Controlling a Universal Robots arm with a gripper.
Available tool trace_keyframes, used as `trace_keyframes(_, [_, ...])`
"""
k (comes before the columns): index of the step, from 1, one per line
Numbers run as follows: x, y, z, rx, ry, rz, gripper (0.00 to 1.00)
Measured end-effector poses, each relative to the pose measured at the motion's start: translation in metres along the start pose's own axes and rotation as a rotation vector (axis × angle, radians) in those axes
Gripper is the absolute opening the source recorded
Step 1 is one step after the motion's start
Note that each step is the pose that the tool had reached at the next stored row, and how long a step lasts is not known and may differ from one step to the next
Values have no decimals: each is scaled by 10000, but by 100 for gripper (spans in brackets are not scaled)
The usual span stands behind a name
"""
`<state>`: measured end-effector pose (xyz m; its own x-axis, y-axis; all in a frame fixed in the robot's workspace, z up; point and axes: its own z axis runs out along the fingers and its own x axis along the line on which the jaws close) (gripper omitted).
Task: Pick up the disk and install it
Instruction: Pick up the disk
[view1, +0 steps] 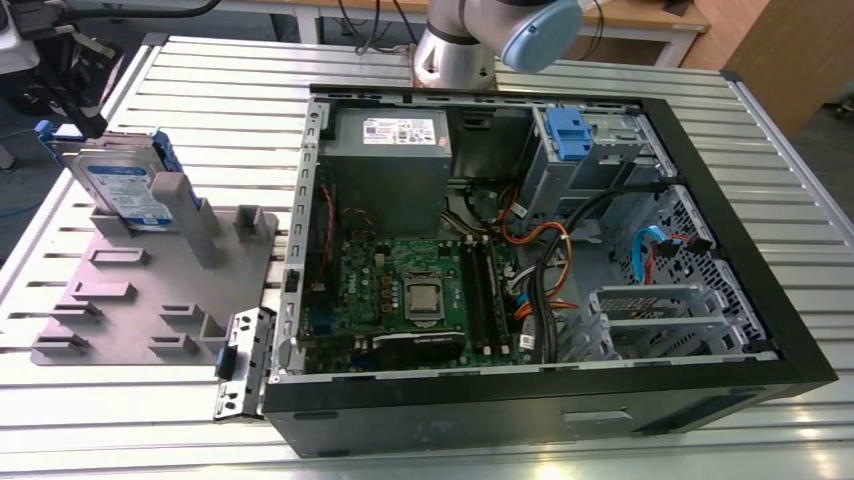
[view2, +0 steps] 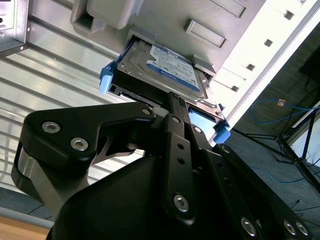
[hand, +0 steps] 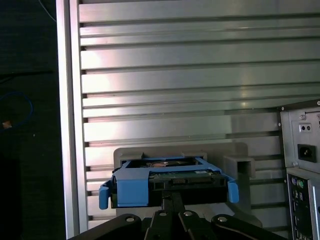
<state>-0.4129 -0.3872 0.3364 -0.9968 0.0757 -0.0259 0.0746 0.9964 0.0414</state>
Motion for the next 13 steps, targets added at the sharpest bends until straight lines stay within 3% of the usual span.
trace_keyframes(8, [0, 0, 0, -7, 13, -316, 11])
trace_keyframes(13, [0, 0, 0, -8, 14, -319, 11])
